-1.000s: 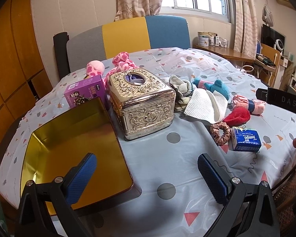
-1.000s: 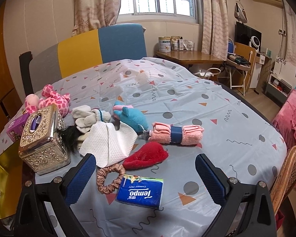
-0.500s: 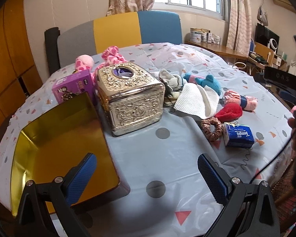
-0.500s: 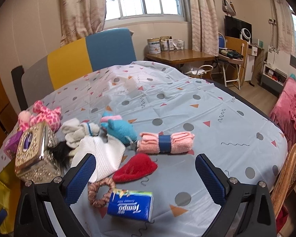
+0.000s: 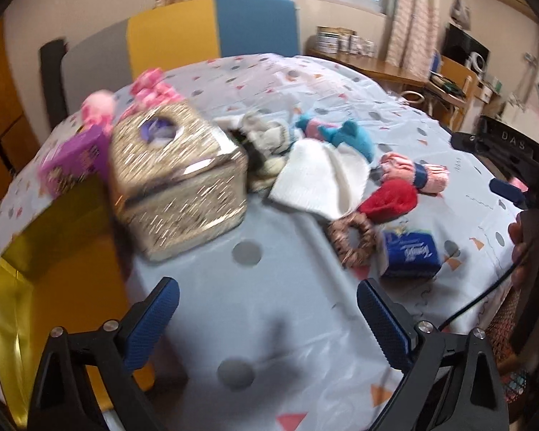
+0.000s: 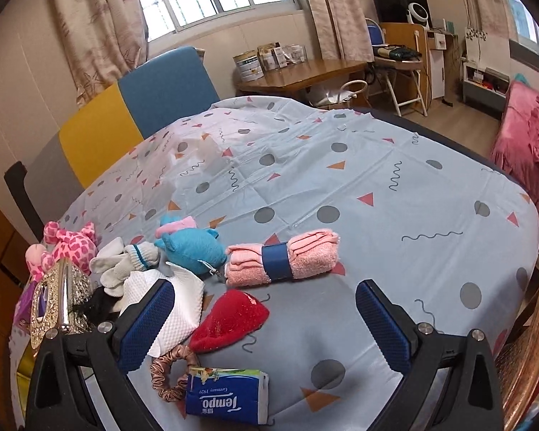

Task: Organize soft objects
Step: 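Reach the left gripper to the white textured cloth and grasp it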

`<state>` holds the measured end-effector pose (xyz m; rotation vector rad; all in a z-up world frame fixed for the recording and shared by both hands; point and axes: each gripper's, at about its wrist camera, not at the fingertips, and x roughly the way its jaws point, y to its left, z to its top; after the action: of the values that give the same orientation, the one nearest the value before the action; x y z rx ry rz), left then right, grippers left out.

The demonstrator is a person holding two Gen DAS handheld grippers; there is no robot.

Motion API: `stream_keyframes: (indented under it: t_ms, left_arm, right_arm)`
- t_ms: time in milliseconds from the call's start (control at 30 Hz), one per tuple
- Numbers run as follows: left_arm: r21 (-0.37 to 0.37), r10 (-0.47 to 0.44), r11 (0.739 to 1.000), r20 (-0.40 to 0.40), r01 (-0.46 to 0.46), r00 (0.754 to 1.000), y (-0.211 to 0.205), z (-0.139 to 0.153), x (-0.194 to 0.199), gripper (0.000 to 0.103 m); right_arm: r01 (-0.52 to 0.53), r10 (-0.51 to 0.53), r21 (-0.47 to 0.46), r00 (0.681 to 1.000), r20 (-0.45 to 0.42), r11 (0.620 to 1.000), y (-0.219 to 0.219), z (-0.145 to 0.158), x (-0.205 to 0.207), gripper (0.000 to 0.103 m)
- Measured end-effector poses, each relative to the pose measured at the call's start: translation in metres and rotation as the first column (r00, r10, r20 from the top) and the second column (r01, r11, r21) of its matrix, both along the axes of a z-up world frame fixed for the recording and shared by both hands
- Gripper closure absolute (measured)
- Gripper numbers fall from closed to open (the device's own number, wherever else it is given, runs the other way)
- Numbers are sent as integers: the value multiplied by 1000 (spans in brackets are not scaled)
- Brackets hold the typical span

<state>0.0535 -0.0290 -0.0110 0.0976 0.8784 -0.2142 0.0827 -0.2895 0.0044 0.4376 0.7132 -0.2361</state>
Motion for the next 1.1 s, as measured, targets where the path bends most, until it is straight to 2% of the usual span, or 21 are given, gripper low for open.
stream_keyframes:
  t_ms: [133, 200, 300, 433, 567, 633, 667, 700, 733, 767, 800, 933, 1033, 1100]
  left_arm:
    - [42, -93, 995, 27, 92, 995, -30, 5, 18, 18]
    - [42, -126, 991, 7, 126, 992, -44, 4, 33, 31]
    - [36, -164, 986, -28, 165, 986, -63, -2, 58, 33]
    - [25, -161, 986, -67, 163, 985, -79, -13, 85, 33]
    - [59, -165, 984, -86, 170, 983, -99, -25, 108, 33]
    - [81, -165, 981, -106, 174, 981, -108, -34, 117, 37]
    - [90, -168, 980, -118, 179, 979, -113, -40, 123, 59]
    - [100, -166, 979, -128, 180, 978, -116, -45, 128, 93]
    - [96, -169, 978, -151, 185, 974, -118, -50, 132, 97]
    - [49, -183, 979, -201, 196, 962, -118, -57, 138, 97]
    - [10, -183, 982, -211, 190, 960, -114, -58, 141, 97]
    - [-98, -204, 977, -173, 189, 964, -95, -43, 134, 98]
    - [-151, -210, 971, -149, 187, 966, -79, -31, 127, 98]
    - [-150, -222, 968, -149, 200, 964, -76, -26, 123, 98]
  right_arm:
    - [2, -2, 39, 1000, 2, 999, -5, -2, 0, 0]
    - [5, -6, 61, 1000, 8, 998, -7, -3, -1, 0]
    - [7, -7, 95, 1000, 9, 995, -12, -5, -1, 0]
    - [0, 0, 135, 1000, 5, 991, -15, -7, 1, 0]
    - [-20, 21, 162, 1000, -4, 987, -14, -11, 5, 0]
    - [-27, 29, 170, 1000, -8, 985, -14, -12, 6, 0]
    - [-30, 32, 177, 999, -9, 984, -14, -13, 6, 0]
    - [-31, 34, 181, 999, -10, 983, -14, -13, 7, 0]
    - [-30, 32, 182, 999, -12, 983, -14, -14, 7, 0]
    - [-28, 31, 183, 999, -13, 983, -15, -14, 7, 0]
    - [-26, 29, 187, 999, -14, 982, -16, -14, 7, 0]
    - [-14, 18, 204, 1000, -21, 979, -18, -17, 8, 0]
    - [-14, 20, 210, 999, -27, 978, -19, -18, 9, 0]
    - [-18, 25, 208, 999, -31, 978, -17, -18, 9, 0]
